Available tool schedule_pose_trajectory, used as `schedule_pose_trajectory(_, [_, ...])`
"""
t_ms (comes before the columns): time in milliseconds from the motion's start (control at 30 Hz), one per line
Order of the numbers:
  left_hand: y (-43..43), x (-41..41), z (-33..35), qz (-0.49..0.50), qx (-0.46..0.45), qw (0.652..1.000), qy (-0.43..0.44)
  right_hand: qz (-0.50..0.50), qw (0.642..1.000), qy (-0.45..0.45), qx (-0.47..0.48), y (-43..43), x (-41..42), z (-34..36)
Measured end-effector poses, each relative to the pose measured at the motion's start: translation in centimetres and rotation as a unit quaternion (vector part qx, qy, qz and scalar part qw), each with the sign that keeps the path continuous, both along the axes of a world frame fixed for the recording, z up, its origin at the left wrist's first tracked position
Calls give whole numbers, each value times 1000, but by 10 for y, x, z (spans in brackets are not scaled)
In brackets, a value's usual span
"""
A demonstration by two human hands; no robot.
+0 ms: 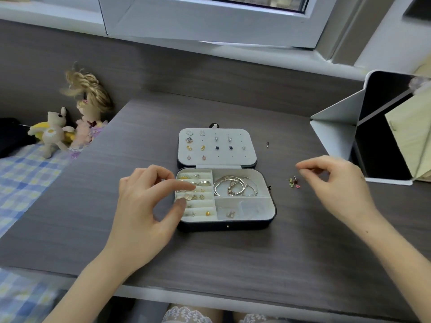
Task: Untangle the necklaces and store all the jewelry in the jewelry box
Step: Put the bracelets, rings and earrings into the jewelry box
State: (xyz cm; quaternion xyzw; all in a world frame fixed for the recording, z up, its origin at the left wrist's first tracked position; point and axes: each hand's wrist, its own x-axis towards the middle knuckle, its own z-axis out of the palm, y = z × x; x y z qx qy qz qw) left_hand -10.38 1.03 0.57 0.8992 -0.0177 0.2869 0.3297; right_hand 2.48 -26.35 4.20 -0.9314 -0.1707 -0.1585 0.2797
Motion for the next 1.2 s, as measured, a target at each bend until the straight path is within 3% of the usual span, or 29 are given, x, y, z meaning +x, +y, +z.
schedule_pose_trajectory(200, [-11,13,4,-7,-3,1000,-14,0,988,-47,-146,-18,29,-26])
schedule_pose_trajectory(333, [-14,18,8,-10,-8,1000,-28,39,982,-92,-160,-17,37,-34])
schedule_pose_trajectory(600, [-15,21,9,-10,-8,999,-33,49,974,-95,-200,-13,45,-41])
schedule_pose_trajectory(700, [-14,22,10,-9,-5,999,-33,42,979,-84,-178,-11,43,-35])
schedule_pose_trajectory(800, [-10,22,10,-2,-8,999,-31,54,992,-68,-93,-3,30,-16])
schedule_pose_trajectory(900, [-4,19,9,12,-11,1000,-24,138,990,34,-3,21,2,13])
schedule_pose_trajectory(1000, [2,14,6,23,-34,999,-11,243,948,200,44,52,-25,31])
schedule_pose_trajectory(1067, [5,10,4,29,-51,998,-5,275,924,264,39,71,-31,29])
schedule_pose_trajectory(1200, [8,4,0,39,-62,997,3,251,912,324,-23,98,-26,20])
